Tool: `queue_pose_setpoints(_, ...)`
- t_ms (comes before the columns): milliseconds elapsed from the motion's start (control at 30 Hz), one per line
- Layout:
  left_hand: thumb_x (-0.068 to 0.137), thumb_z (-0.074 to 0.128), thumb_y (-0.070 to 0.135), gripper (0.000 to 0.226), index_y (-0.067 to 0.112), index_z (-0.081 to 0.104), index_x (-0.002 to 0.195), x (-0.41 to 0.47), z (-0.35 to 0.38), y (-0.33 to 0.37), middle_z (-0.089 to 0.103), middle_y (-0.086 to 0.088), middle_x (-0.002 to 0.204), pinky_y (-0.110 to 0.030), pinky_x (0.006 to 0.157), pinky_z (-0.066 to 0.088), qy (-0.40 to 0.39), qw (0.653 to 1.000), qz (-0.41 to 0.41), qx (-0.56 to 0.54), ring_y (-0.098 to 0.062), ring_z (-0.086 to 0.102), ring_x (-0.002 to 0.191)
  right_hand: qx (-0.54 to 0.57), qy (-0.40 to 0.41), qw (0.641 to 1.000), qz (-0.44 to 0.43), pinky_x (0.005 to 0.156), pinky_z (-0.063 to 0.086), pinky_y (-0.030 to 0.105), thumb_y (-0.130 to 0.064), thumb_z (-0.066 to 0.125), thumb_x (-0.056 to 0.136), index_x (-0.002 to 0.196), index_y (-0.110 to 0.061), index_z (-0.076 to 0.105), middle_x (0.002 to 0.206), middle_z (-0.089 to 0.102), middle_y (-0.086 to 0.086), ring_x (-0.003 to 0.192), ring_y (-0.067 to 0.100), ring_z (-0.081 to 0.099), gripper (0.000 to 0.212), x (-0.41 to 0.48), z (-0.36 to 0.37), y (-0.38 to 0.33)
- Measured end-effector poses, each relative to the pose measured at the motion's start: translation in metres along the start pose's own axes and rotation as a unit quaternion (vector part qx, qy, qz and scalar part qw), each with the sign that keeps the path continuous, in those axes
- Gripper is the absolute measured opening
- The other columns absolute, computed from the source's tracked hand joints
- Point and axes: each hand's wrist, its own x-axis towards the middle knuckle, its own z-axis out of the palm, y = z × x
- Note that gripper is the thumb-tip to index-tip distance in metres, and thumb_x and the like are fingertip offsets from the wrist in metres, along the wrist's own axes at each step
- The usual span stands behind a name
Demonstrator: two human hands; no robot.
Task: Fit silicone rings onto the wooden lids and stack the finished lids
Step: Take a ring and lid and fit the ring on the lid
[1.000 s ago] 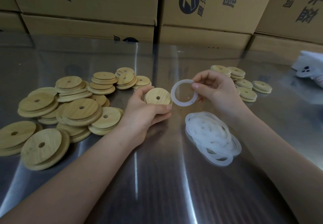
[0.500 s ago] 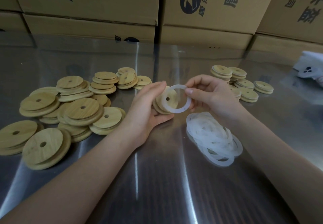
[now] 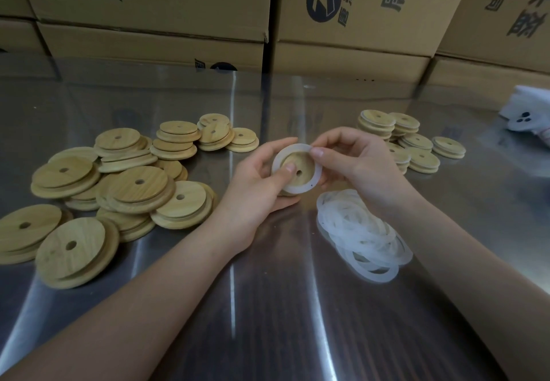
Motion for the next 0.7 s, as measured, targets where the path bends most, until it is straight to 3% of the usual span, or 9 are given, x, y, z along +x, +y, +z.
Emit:
queue_pose_setpoints(167,0.098,0.055,0.009,0.038,0.036,0.06,0.125,-0.002,0.0002,0.0001,0.07,0.009,0.114,-0.041,0.092,0.057,-0.018,0.999,0.027,0.031,-0.01,0.066,0.109,-0.02,0.023,0.999,-0.012,0.059,0.054,0.027,-0.006,0.067,0.089,0.082,-0.013,0.07,0.075,0.068,0.006,0.065,0.019,0.06,0.01,0.0002,0.0009,-0.0008)
queue_pose_setpoints(367,0.097,0.055,0.004,0.044,0.033,0.057,0.131,-0.0036,0.0031,-0.0006,0.069,0.01,0.114,-0.028,0.081,0.059,-0.004,0.991,0.101,0.091,-0.003,0.066,0.105,-0.014,0.033,0.999,-0.002,0.063,0.054,0.026,-0.004,0.066,0.09,0.084,-0.009,0.068,0.077,0.069,0.006,0.07,0.018,0.064,0.008,0.0008,0.0,-0.0002)
queue_pose_setpoints(500,0.095,0.056,0.001,0.045,0.03,0.056,0.129,-0.0056,0.0042,0.001,0.068,0.004,0.116,-0.039,0.091,0.057,0.014,0.979,0.147,0.139,-0.007,0.066,0.105,0.0,0.026,1.0,0.004,0.07,0.058,0.032,-0.004,0.065,0.09,0.085,-0.008,0.068,0.079,0.07,0.006,0.076,0.02,0.068,0.006,0.001,-0.001,0.0006)
queue_pose_setpoints(633,0.095,0.055,0.003,0.039,0.036,0.053,0.116,-0.0081,0.0031,0.0019,0.07,-0.011,0.101,-0.058,0.083,0.055,0.009,0.973,0.167,0.159,-0.027,0.069,0.095,0.011,0.021,1.0,0.001,0.072,0.058,0.034,-0.004,0.065,0.089,0.083,-0.01,0.068,0.078,0.071,0.003,0.076,0.018,0.068,0.009,0.0016,-0.0013,0.0012)
queue_pose_setpoints(700,0.096,0.055,0.004,0.035,0.034,0.051,0.112,-0.0089,0.0027,0.0024,0.069,-0.011,0.1,-0.058,0.082,0.055,0.008,0.97,0.175,0.168,-0.028,0.068,0.094,0.009,0.022,1.0,0.0,0.072,0.058,0.034,-0.003,0.065,0.089,0.083,-0.01,0.068,0.078,0.071,0.003,0.076,0.018,0.068,0.009,0.0017,-0.0011,0.0022)
